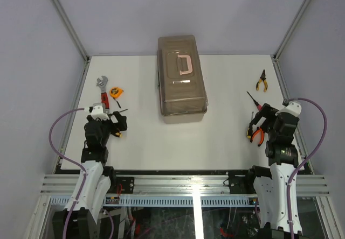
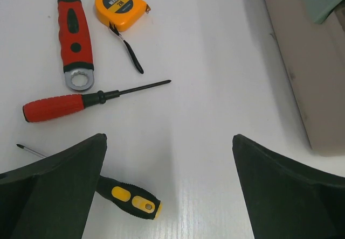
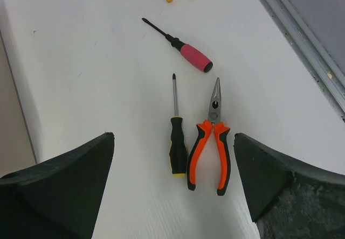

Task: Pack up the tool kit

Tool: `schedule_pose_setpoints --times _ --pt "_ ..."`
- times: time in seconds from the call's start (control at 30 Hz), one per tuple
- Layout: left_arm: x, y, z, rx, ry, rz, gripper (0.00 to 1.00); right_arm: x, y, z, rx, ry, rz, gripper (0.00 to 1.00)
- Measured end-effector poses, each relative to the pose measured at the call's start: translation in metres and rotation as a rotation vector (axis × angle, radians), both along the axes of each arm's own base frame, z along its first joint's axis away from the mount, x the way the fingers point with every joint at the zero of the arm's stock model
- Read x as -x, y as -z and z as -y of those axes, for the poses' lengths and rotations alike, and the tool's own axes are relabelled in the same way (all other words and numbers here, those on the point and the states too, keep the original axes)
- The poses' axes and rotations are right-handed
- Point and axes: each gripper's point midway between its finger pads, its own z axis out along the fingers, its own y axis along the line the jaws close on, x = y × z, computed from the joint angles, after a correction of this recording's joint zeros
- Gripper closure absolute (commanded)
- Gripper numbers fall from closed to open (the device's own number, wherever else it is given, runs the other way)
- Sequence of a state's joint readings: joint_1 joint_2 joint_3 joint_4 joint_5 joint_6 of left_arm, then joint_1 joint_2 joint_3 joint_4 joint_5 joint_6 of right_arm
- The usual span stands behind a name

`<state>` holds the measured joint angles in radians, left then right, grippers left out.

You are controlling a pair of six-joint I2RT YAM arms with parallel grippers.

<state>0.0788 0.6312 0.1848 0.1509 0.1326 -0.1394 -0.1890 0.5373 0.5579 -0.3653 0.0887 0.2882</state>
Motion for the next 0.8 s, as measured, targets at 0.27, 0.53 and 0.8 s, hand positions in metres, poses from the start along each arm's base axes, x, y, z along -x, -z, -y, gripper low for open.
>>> schedule_pose_setpoints --times 0.27,0.53,0.8 --pt "-0.008 -0.040 -0.003 0.011 -0.021 0.042 0.00 -0.002 -0.001 -0.016 -0.007 -0.113 -0.031 0.00" --pt "-0.026 -0.105 0.015 0.074 0.067 0.046 0.00 -0.060 -0.067 -0.044 -0.138 -0.313 -0.128 0.23" --pt "-0.072 -0.125 0.029 0.242 0.084 -0.015 0.00 -0.165 -0.139 -0.061 -0.236 -0.446 -0.075 0.22"
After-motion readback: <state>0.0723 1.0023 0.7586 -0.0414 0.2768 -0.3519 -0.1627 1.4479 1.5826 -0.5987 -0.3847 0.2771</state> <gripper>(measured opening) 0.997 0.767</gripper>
